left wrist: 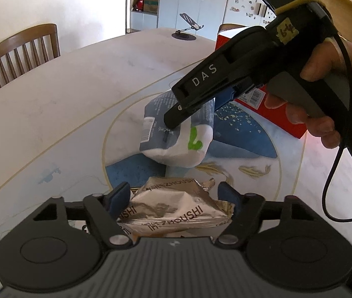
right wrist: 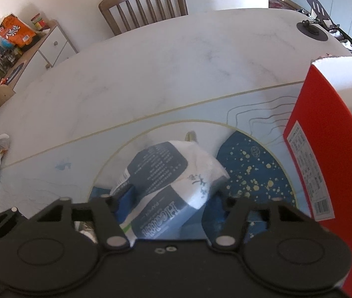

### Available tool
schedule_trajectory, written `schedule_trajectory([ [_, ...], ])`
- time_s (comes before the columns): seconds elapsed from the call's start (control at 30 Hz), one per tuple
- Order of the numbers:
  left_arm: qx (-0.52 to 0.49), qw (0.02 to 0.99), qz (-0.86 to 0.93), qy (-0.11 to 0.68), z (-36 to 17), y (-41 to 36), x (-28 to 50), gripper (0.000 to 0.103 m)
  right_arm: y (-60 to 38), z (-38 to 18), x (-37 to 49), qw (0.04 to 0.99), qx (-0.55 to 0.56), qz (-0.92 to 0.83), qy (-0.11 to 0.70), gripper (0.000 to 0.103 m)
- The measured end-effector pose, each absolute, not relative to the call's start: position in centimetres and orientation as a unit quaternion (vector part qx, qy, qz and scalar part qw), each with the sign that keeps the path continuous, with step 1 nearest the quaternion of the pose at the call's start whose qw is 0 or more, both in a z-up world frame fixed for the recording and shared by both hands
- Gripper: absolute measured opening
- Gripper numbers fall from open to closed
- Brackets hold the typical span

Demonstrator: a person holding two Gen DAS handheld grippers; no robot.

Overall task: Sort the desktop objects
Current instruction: 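Grasp the silver foil bag with the left gripper while the right grasps the white-blue bread bag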

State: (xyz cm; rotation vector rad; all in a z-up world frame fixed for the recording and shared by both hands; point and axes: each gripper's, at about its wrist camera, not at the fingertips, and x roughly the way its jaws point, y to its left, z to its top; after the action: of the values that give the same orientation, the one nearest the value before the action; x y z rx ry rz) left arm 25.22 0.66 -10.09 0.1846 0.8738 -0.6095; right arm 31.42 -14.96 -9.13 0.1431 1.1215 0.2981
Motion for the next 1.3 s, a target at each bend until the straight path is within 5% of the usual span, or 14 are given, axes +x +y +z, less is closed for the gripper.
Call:
schedule_trajectory([
  [0.47, 0.072, 0.864, -0.281, 0.411, -8.9, 0.6, 24.7, 0.068, -16.1, -6.9, 30.2, 0.846, 0.099, 0.144, 0.503, 0.016],
  [1.3, 0.042, 0.873, -0.265, 0.407, -6.6, 0.8, 21.6, 0.064, -21.0, -2.7, 26.0, 0.863, 0.124, 0.125, 0.473, 0.014],
])
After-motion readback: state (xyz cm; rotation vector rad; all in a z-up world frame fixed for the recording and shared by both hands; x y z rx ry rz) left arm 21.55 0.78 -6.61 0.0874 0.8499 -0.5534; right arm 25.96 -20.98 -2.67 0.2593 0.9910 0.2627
